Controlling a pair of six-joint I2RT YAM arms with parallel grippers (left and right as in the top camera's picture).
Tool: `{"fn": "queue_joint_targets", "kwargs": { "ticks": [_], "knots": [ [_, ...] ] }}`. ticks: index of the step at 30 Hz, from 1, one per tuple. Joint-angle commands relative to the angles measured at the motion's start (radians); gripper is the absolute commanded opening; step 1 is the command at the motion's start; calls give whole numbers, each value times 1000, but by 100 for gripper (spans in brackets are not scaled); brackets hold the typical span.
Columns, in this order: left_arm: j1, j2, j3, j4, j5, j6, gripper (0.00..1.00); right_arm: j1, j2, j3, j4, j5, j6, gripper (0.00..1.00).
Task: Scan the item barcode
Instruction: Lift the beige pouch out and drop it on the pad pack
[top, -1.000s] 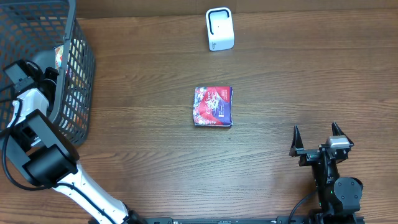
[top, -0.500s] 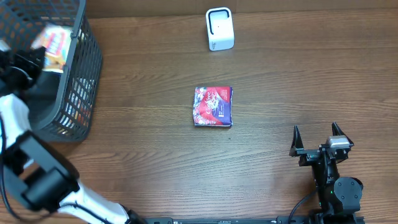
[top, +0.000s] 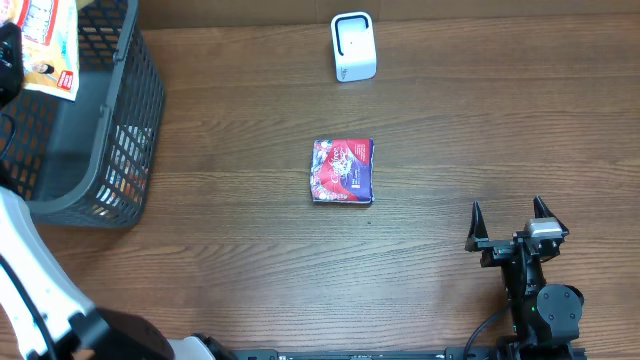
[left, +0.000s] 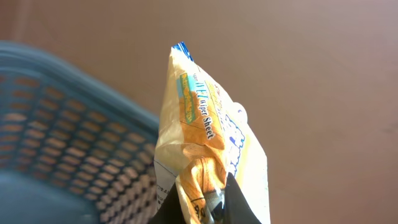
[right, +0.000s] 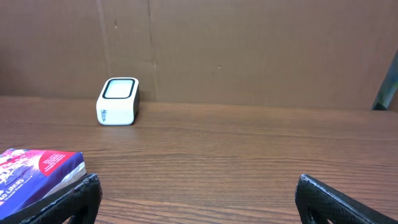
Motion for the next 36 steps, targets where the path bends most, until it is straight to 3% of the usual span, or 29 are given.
{"fn": "queue_joint_targets", "kwargs": {
  "ticks": [1,5,11,15,18,25,36],
  "knots": [
    [-38,-93,25,-39,130,-73,4,-5,-9,-10,7,-5,4,100],
    [-120,-139,25,-197,148,-66,4,-5,-9,-10,7,-5,4,100],
    [-336,-124,24,-525,93,135,4,-5,-9,-10,7,-5,4,100],
    [-497,-89,24,-695,-45,269,4,-5,-9,-10,7,-5,4,100],
    [-614,-48,23,-784,-205,288,4,-5,-9,-10,7,-5,4,100],
    [-865,93,21,-785,-272,292,4,-5,-9,-10,7,-5,4,100],
    [-1160,372,21,-592,-273,261,4,-5,-9,-10,7,-5,4,100]
  ]
}}
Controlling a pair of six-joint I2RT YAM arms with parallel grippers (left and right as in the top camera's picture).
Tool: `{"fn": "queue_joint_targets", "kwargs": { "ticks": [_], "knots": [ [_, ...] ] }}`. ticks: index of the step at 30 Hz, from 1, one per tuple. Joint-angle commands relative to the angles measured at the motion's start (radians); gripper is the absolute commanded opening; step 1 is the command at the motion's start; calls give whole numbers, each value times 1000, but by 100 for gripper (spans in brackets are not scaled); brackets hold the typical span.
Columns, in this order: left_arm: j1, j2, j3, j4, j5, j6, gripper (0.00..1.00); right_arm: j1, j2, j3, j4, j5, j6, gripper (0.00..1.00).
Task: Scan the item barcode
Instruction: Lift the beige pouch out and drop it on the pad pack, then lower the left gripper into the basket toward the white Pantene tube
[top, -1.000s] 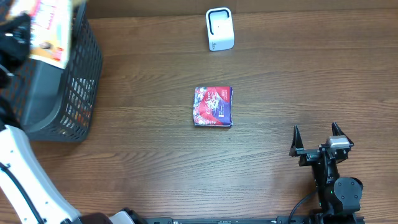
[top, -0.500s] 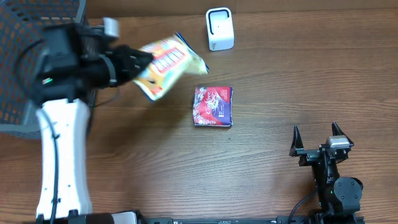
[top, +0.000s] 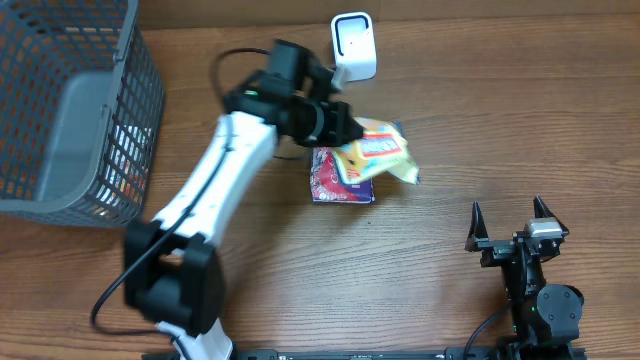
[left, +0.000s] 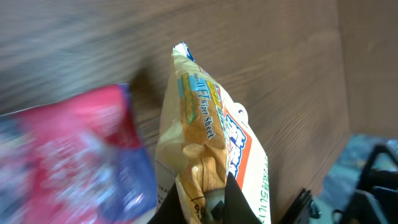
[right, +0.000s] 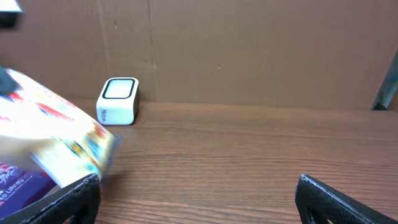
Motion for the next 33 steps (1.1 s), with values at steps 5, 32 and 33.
{"fn": "queue_joint_targets", "kwargs": {
  "ticks": [5,32,33],
  "knots": [
    [-82,112,8,79,-60,-3,4,-5,-9,-10,6,-5,4,100],
    [215,-187,455,-232,-261,28,100,-5,-9,-10,6,-5,4,100],
    [251,-211,456,-247,-305,27,100,-5,-9,-10,6,-5,4,100]
  ]
}}
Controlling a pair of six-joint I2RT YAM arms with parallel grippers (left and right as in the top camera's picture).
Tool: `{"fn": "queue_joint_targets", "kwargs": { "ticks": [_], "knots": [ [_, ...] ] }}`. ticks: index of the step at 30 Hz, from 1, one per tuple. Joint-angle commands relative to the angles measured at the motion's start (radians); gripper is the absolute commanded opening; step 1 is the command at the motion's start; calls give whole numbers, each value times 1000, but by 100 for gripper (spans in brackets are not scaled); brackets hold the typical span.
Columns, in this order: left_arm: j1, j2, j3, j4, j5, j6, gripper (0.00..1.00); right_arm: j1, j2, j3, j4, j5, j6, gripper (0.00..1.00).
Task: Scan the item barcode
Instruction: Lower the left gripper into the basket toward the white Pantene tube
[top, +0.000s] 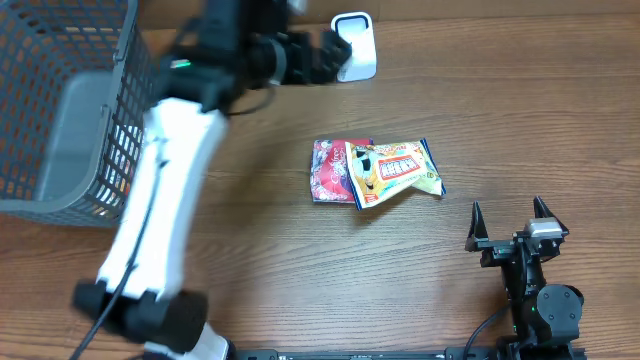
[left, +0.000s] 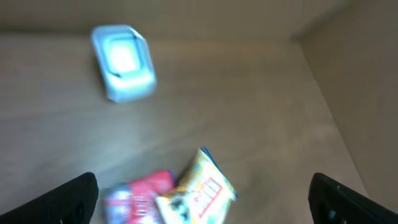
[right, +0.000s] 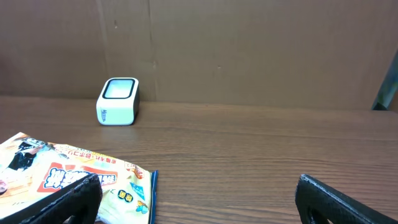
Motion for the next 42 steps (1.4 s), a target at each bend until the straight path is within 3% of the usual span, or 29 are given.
{"fn": "queue_joint_targets", "kwargs": {
  "ticks": [1,5,12,17,23,30,38,42],
  "knots": [
    [111,-80,23,-41,-156,22,100,-5,-9,-10,6,-5,4,100],
    [294,-139,23,-84,-242,22,100,-5,-9,-10,6,-5,4,100],
    [676,-126,21,-157,-178,-21,100,-5,-9,-10,6,-5,4,100],
    [838,-64,20,-179,-179,-43,100,-5,-9,-10,6,-5,4,100],
    [876,44,20,-232,-227,-43,100,-5,-9,-10,6,-5,4,100],
    [877,172,20,-370,-581,-198,100,-5,-9,-10,6,-5,4,100],
    [877,182,20,-404,-673,-241,100,-5,-9,-10,6,-5,4,100],
    [877,181,20,-475,-760,-319,100,-5,-9,-10,6,-5,4,100]
  ]
}}
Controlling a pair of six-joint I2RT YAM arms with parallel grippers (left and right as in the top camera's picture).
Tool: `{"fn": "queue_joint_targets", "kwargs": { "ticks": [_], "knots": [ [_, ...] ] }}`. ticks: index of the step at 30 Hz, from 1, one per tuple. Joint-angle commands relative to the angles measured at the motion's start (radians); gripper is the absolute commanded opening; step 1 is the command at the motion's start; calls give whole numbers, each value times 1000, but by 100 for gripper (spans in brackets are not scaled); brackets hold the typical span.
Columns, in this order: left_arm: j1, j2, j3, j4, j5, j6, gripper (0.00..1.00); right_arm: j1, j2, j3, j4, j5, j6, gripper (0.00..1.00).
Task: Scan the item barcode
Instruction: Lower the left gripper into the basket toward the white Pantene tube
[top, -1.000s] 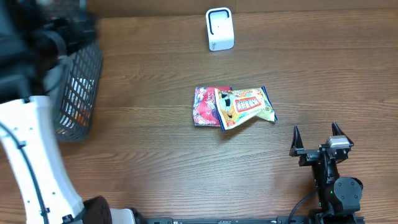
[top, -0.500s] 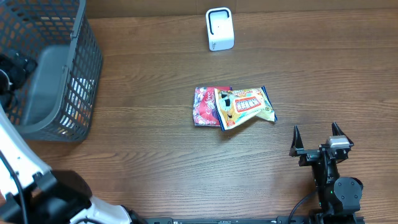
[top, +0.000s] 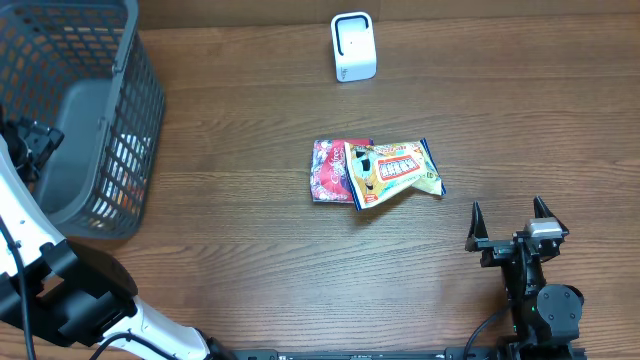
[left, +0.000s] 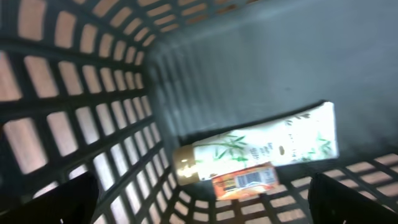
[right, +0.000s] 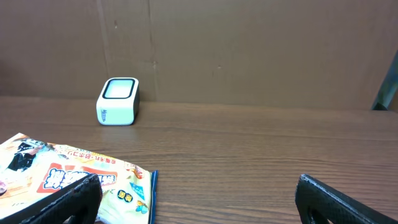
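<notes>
The white barcode scanner (top: 352, 47) stands at the table's far edge, seen also as the scanner (right: 118, 101). A yellow snack packet (top: 395, 170) lies mid-table, overlapping a red packet (top: 328, 171). My left gripper (top: 28, 140) is at the grey mesh basket (top: 120, 110), jaws open and holding nothing. In the left wrist view the gripper (left: 202, 208) looks down into the basket at a white tube (left: 261, 149) and an orange packet (left: 244, 179). My right gripper (top: 512, 225) rests open near the front right, right of the yellow packet (right: 68, 177).
The basket wall (left: 74, 112) rises close on the left of the left gripper. A brown board (right: 249, 50) backs the table behind the scanner.
My left arm was near the scanner and is now at the basket on the left, still open. Both packets lie where they were. The right arm has not moved.
My left gripper held the yellow packet above the basket. Then it held it over the red packet mid-table. Then the packet lay on the table overlapping the red one, with the gripper open near the scanner. Now the gripper is open over the basket.
</notes>
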Motion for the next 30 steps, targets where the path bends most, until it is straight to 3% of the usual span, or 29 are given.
{"fn": "queue_joint_targets", "kwargs": {
  "ticks": [1,9,16,30],
  "knots": [
    [7,-14,8,-45,-139,-94,100,-5,-9,-10,6,-5,3,100],
    [6,-14,8,-40,-86,-101,100,-5,-9,-10,6,-5,3,100],
    [5,-10,8,24,197,136,100,-5,-9,-10,6,-5,3,100],
    [5,76,-131,95,146,239,95,-5,-9,-10,6,-5,3,100]
  ]
}}
